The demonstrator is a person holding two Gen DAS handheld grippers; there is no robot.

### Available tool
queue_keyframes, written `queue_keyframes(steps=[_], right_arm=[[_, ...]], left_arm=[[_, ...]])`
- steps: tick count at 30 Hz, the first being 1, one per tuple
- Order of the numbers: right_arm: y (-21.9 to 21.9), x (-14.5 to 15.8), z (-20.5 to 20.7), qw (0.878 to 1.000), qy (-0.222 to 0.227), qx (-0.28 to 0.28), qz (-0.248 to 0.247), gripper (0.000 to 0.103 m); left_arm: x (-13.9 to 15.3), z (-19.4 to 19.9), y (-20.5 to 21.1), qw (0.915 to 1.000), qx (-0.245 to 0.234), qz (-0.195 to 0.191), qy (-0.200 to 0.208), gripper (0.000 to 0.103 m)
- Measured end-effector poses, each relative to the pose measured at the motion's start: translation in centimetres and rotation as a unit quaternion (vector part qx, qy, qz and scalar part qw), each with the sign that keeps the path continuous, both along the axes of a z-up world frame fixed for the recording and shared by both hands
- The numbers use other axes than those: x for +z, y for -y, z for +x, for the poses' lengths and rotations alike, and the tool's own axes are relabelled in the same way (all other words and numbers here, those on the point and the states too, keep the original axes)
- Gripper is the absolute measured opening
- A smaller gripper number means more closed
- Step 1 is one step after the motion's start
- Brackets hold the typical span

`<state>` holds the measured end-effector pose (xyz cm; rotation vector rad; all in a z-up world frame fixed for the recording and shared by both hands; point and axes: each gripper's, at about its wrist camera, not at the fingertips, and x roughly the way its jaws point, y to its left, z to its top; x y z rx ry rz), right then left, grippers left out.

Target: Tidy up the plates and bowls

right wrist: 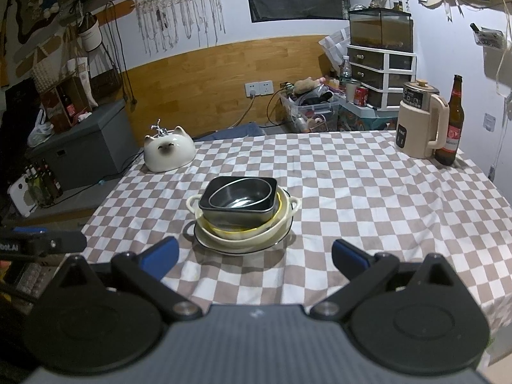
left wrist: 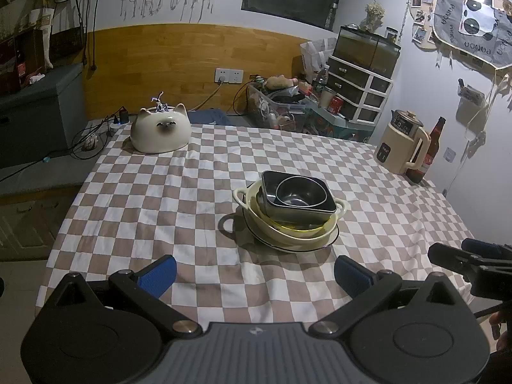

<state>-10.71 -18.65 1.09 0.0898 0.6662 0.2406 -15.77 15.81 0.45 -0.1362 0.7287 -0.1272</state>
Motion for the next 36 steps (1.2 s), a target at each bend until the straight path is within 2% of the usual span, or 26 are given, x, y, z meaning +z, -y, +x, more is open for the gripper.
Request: queue_keyframes(steps=[36], right_arm=[[-0.05,-0.19,0.24,1.000,-0.005,0.006,0.004,0.102]], left_arm=[[-0.10,-0.01,0.09,1.0000,0.002,0.003,-0.002,0.103]])
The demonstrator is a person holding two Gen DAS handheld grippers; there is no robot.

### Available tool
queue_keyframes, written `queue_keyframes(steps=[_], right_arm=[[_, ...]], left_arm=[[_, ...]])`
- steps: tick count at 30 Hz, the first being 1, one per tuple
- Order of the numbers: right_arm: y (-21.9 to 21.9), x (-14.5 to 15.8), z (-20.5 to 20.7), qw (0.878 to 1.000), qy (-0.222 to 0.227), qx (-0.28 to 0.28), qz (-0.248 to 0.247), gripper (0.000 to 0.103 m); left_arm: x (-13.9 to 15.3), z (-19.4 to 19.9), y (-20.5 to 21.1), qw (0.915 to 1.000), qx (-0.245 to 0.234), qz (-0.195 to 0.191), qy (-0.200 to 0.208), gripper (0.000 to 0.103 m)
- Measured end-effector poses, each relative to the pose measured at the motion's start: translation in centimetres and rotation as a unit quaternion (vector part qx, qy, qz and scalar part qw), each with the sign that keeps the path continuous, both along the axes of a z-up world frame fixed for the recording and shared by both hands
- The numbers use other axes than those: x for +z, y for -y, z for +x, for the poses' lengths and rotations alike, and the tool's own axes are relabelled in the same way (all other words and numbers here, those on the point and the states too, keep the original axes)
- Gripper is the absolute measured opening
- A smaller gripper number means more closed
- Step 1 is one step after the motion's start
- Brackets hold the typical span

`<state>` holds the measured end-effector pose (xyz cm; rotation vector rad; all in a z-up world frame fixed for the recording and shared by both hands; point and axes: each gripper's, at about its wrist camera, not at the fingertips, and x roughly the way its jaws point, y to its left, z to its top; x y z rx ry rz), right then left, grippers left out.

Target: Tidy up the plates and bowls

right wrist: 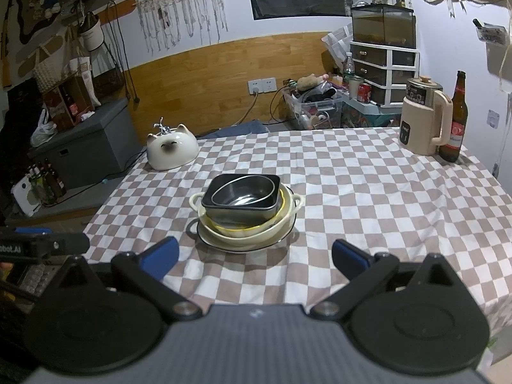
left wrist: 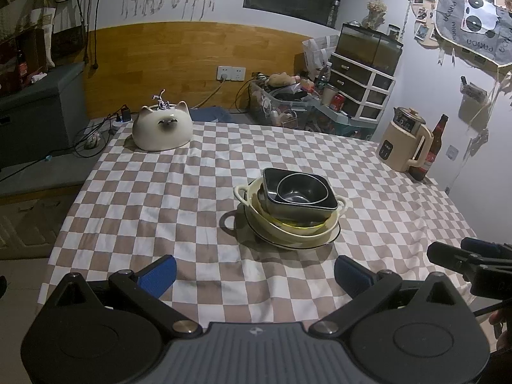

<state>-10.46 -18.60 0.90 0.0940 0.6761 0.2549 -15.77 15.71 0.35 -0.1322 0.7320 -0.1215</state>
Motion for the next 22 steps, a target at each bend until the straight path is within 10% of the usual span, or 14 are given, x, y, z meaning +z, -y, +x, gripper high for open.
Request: queue_keyframes(steps=[22], right_arm=[[-0.14,0.06,0.07,1.000,0.000,0.003,0.001,0.102]], left_arm=[[-0.10,-0.02,-0.15,1.0000,0.000,0.001,-0.004,0.103]])
